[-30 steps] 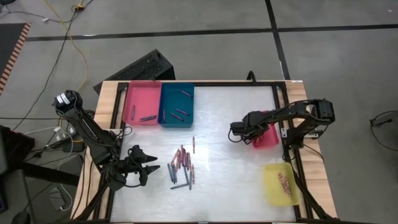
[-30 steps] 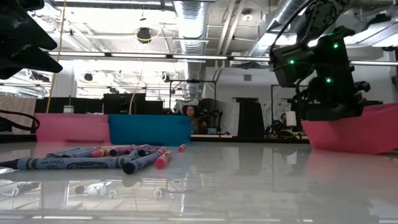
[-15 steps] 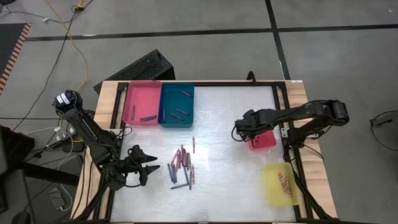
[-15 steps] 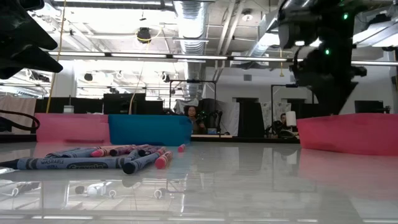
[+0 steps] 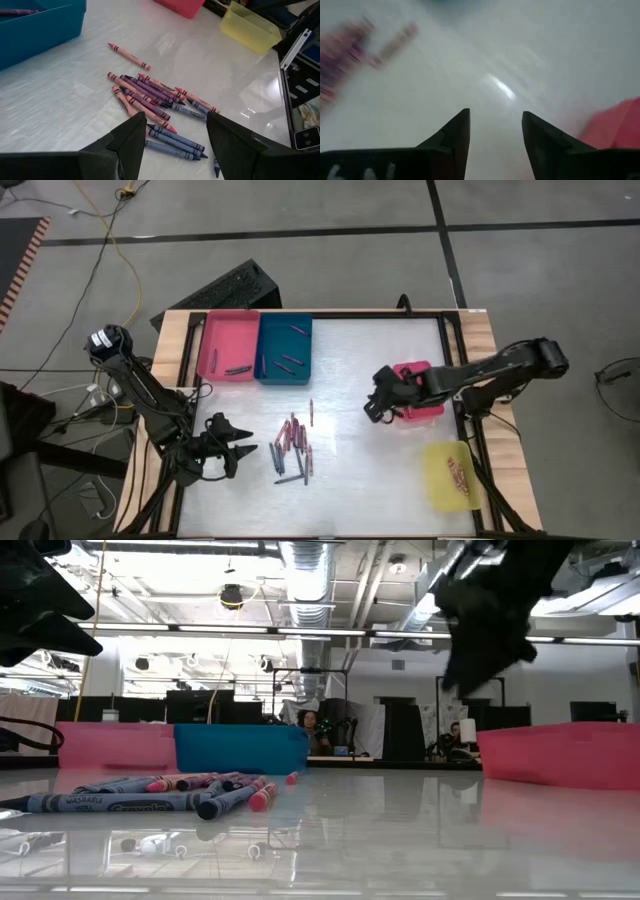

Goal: Sort crayons
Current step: Adjust the small red bin

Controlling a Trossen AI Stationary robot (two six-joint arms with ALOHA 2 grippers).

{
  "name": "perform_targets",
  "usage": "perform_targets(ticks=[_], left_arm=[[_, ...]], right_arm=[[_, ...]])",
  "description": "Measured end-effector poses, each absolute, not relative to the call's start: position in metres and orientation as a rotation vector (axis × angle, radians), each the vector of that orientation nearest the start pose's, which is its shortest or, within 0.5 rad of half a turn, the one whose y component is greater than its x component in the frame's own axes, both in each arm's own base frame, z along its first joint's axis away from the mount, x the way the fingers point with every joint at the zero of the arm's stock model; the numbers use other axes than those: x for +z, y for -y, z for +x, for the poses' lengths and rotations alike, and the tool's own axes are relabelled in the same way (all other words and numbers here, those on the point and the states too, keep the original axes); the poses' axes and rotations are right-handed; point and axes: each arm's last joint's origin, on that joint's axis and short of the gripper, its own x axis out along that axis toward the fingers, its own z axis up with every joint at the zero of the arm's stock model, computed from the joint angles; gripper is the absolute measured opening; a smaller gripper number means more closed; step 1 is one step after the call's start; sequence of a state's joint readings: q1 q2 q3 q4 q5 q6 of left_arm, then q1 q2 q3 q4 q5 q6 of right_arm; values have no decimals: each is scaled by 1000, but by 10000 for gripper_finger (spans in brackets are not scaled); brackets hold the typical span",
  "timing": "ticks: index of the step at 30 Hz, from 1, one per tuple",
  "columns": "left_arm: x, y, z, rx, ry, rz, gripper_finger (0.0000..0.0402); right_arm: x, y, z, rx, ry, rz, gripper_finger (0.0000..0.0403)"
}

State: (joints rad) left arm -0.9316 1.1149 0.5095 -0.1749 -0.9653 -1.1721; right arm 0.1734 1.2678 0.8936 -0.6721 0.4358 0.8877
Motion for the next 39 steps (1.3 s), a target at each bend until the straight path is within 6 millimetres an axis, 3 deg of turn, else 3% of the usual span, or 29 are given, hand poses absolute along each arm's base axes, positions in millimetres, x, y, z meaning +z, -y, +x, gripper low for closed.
perform_targets(ticks=[6,10,17,25,39], left_arm=[[191,146,138,268,-365,-526,199],[192,146,138,268,-363,-529,199],[192,146,138,269,-363,-531,199],[192,146,138,269,-363,-527,199],[192,146,138,270,-361,-525,199]], right_arm=[[201,-25,241,-794,-1065,465,172],[187,-19,237,-914,-1173,463,172],[185,-15,226,-1052,-1240,456,172],[185,-17,231,-1029,-1185,464,172],[186,20,226,-1187,-1202,501,172]])
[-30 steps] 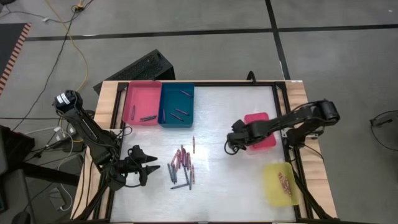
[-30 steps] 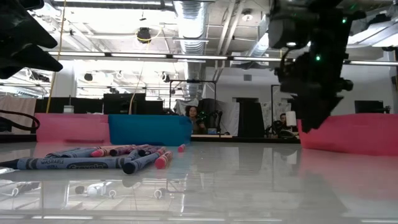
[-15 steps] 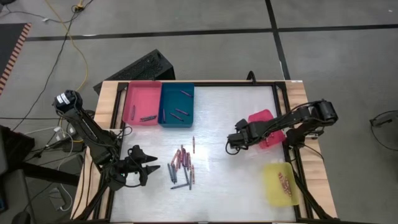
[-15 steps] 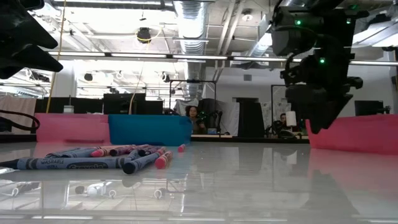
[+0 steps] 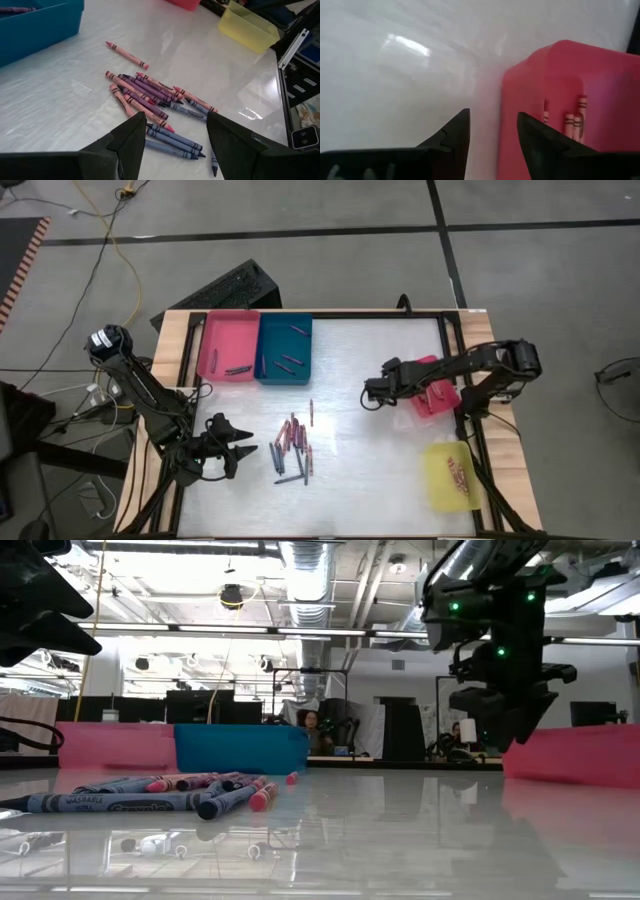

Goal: Sort crayons
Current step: Adjust the small red bin, then put the pink crayon into the yellow bin

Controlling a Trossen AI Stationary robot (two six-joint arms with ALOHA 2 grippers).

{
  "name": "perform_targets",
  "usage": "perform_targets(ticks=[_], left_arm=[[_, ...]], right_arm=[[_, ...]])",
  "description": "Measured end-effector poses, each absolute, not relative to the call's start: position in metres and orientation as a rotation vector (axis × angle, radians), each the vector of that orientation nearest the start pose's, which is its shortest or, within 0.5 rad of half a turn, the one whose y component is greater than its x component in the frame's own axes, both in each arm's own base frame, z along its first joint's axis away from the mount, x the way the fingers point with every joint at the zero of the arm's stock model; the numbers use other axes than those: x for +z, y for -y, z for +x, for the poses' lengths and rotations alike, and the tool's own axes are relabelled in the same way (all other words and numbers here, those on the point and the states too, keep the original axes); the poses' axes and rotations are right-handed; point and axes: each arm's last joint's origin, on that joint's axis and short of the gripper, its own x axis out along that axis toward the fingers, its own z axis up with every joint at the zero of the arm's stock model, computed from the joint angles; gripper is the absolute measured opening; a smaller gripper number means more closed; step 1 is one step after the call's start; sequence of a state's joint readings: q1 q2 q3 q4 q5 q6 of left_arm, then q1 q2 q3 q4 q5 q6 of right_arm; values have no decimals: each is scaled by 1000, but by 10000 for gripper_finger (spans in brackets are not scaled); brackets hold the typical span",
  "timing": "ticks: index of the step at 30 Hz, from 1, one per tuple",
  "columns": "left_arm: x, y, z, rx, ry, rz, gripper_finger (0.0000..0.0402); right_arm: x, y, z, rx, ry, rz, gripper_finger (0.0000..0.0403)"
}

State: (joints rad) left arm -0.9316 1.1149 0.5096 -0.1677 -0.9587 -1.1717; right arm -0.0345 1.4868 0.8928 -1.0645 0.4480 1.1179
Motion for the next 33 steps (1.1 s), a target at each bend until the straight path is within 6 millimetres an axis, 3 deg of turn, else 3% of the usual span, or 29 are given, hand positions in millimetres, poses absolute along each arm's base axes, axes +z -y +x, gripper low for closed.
perform_targets(ticks=[13,17,21,25,29,33], left_arm=[[191,146,138,266,-366,-518,199],[192,146,138,267,-365,-517,199],[191,146,138,267,-365,-518,199],[192,146,138,267,-365,-524,199],[191,146,138,267,-365,-525,199],[191,146,138,268,-365,-536,199]], right_arm=[[188,34,224,-1262,-1167,483,172],[201,35,230,-1282,-1103,445,172],[227,31,251,-1181,-1011,423,172],[254,10,282,-908,-860,448,172],[273,-31,310,-604,-636,458,172],[281,-70,323,-512,-433,488,172]])
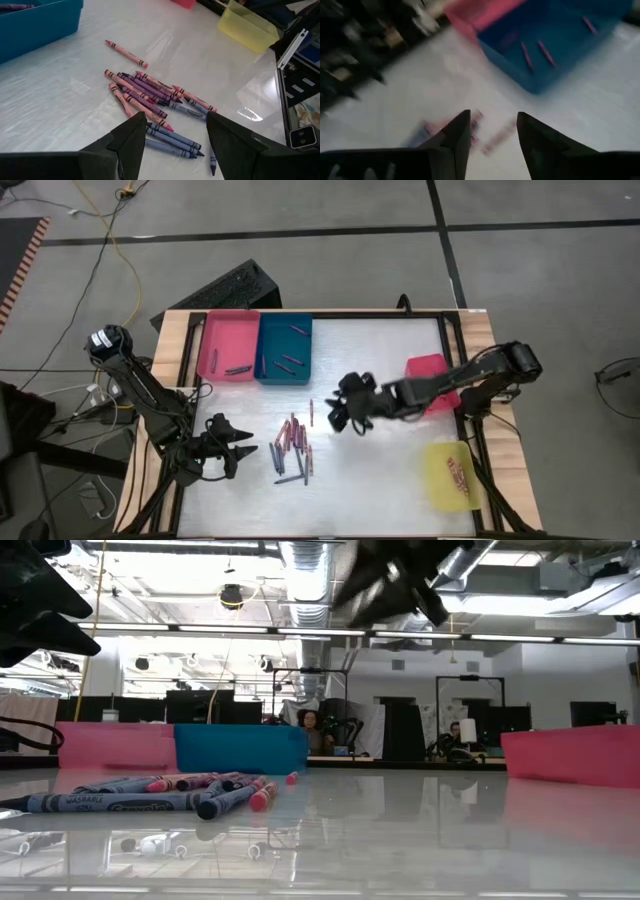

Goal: Sort crayons
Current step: Put the pink crayon into the yellow bin

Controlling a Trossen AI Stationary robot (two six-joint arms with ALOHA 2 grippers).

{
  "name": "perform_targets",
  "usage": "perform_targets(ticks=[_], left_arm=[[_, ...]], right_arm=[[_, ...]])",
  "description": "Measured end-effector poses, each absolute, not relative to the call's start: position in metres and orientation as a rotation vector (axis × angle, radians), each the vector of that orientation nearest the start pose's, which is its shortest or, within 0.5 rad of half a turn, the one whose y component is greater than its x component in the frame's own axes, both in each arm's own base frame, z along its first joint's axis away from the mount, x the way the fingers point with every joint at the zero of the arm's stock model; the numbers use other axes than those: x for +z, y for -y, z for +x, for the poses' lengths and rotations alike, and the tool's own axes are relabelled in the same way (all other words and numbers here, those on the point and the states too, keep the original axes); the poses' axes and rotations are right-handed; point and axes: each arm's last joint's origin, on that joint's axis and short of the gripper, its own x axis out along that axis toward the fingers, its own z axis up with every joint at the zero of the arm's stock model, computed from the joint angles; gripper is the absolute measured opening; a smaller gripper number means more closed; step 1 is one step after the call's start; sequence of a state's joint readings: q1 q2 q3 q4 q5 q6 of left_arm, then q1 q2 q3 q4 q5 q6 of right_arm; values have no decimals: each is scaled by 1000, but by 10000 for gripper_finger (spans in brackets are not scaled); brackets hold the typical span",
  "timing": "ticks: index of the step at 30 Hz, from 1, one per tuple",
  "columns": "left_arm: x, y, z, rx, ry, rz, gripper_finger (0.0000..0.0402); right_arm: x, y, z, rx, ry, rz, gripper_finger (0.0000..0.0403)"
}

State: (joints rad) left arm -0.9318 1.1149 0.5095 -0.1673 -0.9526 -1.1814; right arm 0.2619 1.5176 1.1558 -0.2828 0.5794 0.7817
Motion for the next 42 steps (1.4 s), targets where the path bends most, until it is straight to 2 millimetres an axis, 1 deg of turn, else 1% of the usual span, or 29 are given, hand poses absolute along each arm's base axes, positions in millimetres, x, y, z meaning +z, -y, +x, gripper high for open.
perform_targets(ticks=[2,4,7,10,15,18,22,27,29,35,42], left_arm=[[191,146,138,268,-366,-538,199],[191,146,138,267,-365,-539,199],[191,146,138,269,-364,-544,199],[191,146,138,270,-363,-546,199],[191,146,138,274,-361,-554,199],[191,146,138,274,-360,-555,199],[191,146,138,274,-359,-555,199],[191,146,138,274,-360,-552,199],[191,146,138,273,-361,-553,199],[191,146,138,272,-363,-543,199],[191,146,138,271,-363,-545,199]], right_arm=[[279,-89,326,-524,-357,466,172],[270,-104,334,-551,-291,433,172],[246,-123,345,-609,-252,379,172],[218,-128,358,-681,-222,370,172],[172,-124,381,-748,-225,440,170],[156,-124,393,-761,-260,432,165],[151,-122,414,-756,-304,423,160],[146,-114,430,-799,-459,379,153],[143,-113,433,-830,-513,355,151],[134,-116,440,-851,-552,335,145],[125,-115,435,-908,-576,368,137]])
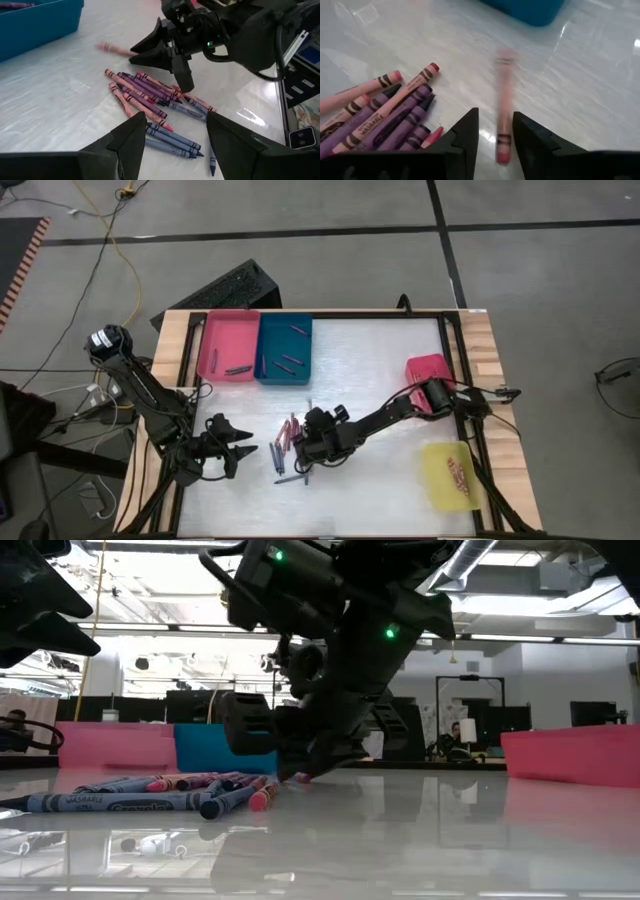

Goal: Sort crayons
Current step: Put the pink crayon into the yellow bin

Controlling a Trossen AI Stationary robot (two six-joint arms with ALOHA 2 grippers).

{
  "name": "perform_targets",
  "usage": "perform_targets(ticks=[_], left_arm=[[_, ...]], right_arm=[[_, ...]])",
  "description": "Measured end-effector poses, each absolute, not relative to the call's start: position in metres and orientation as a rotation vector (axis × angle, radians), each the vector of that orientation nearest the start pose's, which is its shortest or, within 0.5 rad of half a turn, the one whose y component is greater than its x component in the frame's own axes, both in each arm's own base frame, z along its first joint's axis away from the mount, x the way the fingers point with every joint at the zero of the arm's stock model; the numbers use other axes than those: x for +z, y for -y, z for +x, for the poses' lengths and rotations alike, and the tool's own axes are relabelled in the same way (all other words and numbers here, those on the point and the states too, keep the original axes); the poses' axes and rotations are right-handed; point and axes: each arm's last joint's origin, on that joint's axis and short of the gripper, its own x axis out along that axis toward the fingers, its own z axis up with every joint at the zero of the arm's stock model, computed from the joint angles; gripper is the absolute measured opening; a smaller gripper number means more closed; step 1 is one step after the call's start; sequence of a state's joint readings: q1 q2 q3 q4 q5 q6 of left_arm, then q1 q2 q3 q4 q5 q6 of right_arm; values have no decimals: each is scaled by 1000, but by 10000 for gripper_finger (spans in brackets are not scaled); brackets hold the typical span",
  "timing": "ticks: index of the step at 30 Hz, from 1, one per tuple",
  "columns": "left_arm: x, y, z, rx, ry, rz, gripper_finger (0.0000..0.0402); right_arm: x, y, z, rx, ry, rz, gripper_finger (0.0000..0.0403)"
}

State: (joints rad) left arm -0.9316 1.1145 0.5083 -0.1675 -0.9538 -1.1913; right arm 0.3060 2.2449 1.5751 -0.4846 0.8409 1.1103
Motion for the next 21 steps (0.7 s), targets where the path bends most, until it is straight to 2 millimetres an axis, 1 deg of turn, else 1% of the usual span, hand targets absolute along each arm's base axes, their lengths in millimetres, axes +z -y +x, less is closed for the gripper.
perform_targets(ticks=[4,13,15,21], left_arm=[[191,146,138,272,-362,-545,199],[191,146,138,274,-360,-554,199],[191,146,138,274,-360,-554,199],[191,146,138,275,-360,-554,199]], right_arm=[[124,-114,433,-920,-589,368,110],[123,-115,432,-909,-615,349,13],[124,-117,431,-901,-618,342,6],[123,-121,430,-892,-618,343,5]])
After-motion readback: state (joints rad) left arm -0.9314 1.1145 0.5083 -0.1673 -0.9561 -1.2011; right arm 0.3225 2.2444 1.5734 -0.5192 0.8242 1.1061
